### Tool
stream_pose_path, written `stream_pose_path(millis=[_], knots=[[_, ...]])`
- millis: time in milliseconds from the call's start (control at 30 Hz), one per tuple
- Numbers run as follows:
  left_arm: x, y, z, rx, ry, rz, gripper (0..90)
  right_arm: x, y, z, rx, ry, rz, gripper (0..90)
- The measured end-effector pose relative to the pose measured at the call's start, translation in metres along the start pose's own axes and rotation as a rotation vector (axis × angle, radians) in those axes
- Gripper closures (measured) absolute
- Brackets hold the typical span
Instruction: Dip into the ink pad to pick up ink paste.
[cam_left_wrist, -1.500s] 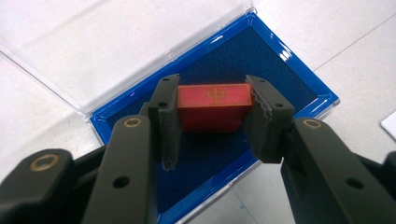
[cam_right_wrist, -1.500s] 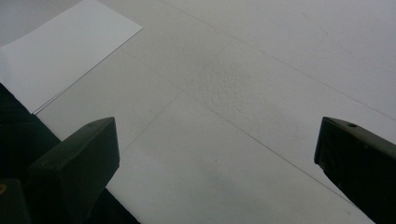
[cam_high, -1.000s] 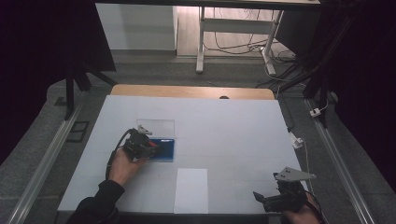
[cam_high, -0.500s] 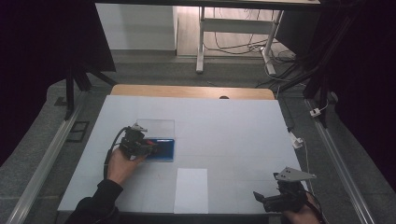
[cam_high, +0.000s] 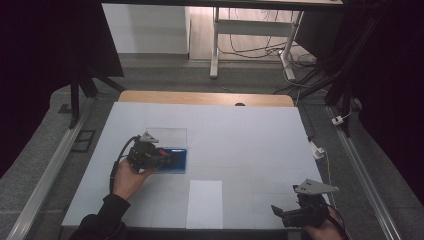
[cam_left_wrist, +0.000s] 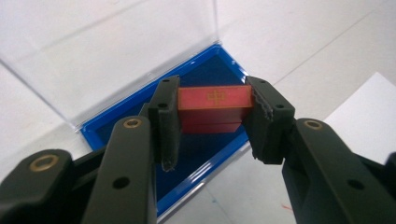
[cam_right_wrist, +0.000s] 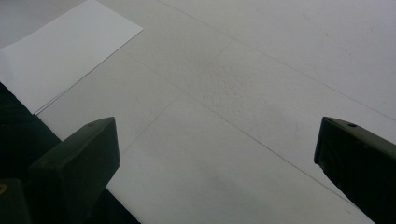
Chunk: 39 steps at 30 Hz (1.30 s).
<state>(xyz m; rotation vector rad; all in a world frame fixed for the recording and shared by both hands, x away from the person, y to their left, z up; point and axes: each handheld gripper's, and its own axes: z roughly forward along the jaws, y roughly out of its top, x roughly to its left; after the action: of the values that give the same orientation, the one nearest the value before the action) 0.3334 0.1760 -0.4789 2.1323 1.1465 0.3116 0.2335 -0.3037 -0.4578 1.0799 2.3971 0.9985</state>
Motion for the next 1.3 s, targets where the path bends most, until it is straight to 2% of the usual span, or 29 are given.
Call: stream_pose_path(millis=[133, 267, 700, 1300], knots=[[-0.006, 0.001, -0.004, -0.007, -0.011, 0.021, 58.2, -0.001, 0.0, 0.0, -0.001, 0.001, 0.004, 0.3], [-0.009, 0.001, -0.007, -0.015, -0.047, 0.015, 58.2, 0.0, 0.0, 0.0, -0.002, 0.0, 0.002, 0.3], [-0.023, 0.005, -0.014, -0.026, -0.077, 0.056, 58.2, 0.0, 0.0, 0.0, -0.002, 0.0, 0.002, 0.3], [-0.049, 0.013, -0.018, -0.023, -0.141, 0.132, 58.3, 0.0, 0.0, 0.0, -0.001, 0.001, 0.001, 0.3]])
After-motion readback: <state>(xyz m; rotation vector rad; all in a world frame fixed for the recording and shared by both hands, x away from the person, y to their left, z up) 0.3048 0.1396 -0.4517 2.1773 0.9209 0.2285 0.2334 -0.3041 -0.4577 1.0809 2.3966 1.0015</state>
